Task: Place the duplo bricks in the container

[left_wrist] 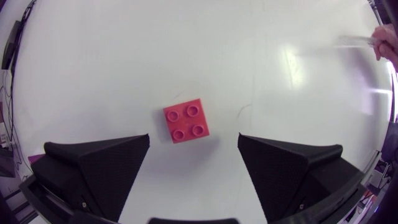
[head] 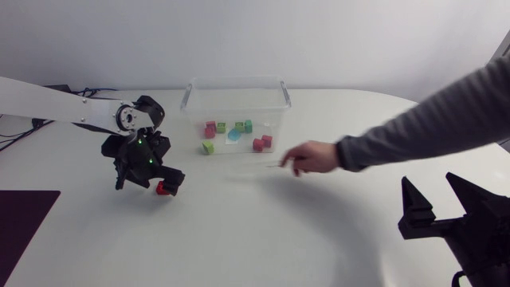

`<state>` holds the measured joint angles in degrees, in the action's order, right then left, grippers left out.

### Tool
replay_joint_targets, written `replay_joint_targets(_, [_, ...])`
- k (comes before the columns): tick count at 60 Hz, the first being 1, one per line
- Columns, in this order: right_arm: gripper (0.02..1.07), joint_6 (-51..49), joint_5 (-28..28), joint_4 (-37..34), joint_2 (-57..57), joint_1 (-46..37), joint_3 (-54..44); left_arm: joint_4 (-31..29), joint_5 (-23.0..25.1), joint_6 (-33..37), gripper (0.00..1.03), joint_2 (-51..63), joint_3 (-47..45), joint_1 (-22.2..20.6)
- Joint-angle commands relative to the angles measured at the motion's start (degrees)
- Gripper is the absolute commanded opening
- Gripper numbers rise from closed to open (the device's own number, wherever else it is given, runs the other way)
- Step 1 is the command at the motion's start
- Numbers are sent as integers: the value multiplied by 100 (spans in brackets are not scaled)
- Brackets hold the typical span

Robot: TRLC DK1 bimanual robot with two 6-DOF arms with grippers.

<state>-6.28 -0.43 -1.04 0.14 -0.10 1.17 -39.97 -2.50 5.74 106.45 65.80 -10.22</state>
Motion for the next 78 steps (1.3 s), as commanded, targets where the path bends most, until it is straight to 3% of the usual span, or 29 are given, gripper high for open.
replay_joint_targets(1, [102, -57, -45, 51, -41, 10, -117, -46, -49, -196, 99, 235, 205, 99])
replay_joint_targets(43, [102, -57, -45, 42, -41, 19, -117, 41, -224, -152, 99, 517, 346, 240])
replay_joint_targets(60, [102, -66, -45, 51, -41, 10, -117, -433, -233, 1316, 99, 77, 100, 284])
replay_joint_targets(74, [102, -66, -45, 42, -41, 19, -117, -442, -233, 2160, 99, 33, -173, 556])
replay_joint_targets(78, [102, -57, -45, 51, -41, 19, -117, -389, -233, 2327, 95, 60, -252, 600])
